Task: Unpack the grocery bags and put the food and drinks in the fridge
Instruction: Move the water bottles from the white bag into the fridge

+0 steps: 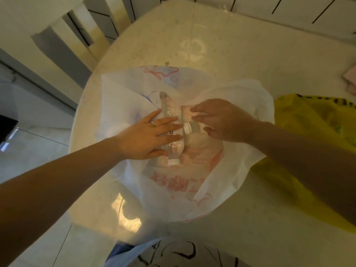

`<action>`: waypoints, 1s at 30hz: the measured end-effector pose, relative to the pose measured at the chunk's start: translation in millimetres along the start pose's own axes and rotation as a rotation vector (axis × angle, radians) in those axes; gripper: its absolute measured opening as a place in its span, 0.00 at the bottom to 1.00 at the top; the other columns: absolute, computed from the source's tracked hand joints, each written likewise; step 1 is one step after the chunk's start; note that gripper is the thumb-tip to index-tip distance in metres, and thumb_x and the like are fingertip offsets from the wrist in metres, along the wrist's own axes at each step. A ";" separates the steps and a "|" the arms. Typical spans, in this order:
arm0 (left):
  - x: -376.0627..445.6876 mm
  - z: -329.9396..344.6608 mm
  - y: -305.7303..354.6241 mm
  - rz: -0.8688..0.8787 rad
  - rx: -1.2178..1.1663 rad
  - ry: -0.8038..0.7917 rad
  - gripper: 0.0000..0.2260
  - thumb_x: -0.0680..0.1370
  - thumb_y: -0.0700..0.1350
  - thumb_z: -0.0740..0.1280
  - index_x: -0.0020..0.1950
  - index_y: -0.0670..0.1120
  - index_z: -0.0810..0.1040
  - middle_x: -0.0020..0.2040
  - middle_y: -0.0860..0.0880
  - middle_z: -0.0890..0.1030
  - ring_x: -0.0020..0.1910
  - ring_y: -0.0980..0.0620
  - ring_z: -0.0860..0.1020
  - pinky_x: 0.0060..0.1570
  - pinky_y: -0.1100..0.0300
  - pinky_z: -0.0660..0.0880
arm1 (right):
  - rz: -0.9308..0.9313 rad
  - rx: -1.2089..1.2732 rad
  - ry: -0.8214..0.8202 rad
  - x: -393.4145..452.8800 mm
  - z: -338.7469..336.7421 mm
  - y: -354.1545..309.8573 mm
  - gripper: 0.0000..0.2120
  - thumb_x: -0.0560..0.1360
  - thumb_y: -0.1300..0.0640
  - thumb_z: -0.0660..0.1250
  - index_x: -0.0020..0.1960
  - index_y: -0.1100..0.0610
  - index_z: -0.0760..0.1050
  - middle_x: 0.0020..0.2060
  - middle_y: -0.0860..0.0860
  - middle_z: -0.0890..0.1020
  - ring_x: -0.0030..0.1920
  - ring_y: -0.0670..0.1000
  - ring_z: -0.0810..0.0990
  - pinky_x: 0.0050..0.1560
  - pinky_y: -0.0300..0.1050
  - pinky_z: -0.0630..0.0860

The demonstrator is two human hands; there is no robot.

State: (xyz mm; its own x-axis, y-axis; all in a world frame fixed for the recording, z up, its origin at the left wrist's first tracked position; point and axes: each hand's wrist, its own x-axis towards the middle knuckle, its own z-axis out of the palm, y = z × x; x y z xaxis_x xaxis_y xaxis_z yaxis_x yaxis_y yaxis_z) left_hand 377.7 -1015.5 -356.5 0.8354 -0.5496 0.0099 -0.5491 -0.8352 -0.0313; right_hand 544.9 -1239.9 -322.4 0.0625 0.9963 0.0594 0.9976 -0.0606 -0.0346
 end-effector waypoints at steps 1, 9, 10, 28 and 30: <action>-3.0 1.0 1.0 0.027 0.018 -0.006 0.24 0.77 0.58 0.60 0.70 0.49 0.68 0.72 0.45 0.67 0.73 0.43 0.61 0.70 0.39 0.55 | -0.013 -0.010 -0.077 1.2 2.8 -2.6 0.21 0.66 0.57 0.73 0.58 0.59 0.78 0.59 0.58 0.78 0.58 0.59 0.77 0.60 0.55 0.71; 13.1 -0.3 -1.8 0.081 0.155 -0.018 0.34 0.64 0.54 0.78 0.67 0.52 0.71 0.70 0.49 0.71 0.70 0.45 0.68 0.68 0.38 0.60 | 0.224 -0.140 -0.325 0.7 5.5 -4.9 0.39 0.56 0.52 0.81 0.65 0.53 0.73 0.56 0.58 0.79 0.57 0.59 0.78 0.64 0.63 0.65; 14.0 -0.9 -2.7 0.091 0.159 -0.009 0.34 0.63 0.54 0.78 0.66 0.52 0.71 0.68 0.49 0.72 0.69 0.45 0.69 0.67 0.37 0.61 | 0.219 -0.150 -0.292 -0.5 6.2 -3.1 0.39 0.52 0.52 0.82 0.62 0.53 0.75 0.52 0.58 0.81 0.52 0.58 0.80 0.61 0.64 0.68; 23.6 -70.2 39.9 -0.641 -0.876 0.445 0.27 0.69 0.62 0.65 0.67 0.59 0.67 0.62 0.62 0.73 0.59 0.65 0.71 0.56 0.70 0.68 | 0.680 0.539 0.302 -32.3 -71.1 -6.7 0.36 0.60 0.55 0.80 0.64 0.58 0.67 0.55 0.48 0.75 0.53 0.45 0.72 0.53 0.39 0.68; 23.2 -74.3 47.8 -0.697 -1.040 0.485 0.24 0.70 0.58 0.69 0.63 0.64 0.66 0.58 0.67 0.74 0.56 0.68 0.74 0.54 0.73 0.69 | 0.703 0.656 0.341 -34.9 -72.4 -13.0 0.37 0.60 0.57 0.80 0.64 0.59 0.66 0.55 0.48 0.74 0.54 0.46 0.74 0.54 0.39 0.71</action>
State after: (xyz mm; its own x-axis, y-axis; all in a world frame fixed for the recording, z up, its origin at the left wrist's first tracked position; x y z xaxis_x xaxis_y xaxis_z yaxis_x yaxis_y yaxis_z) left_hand 369.0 -1069.7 -283.5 0.9724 0.2227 0.0699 0.0391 -0.4507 0.8918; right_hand 531.9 -1278.4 -251.8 0.7353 0.6714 0.0926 0.5247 -0.4775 -0.7048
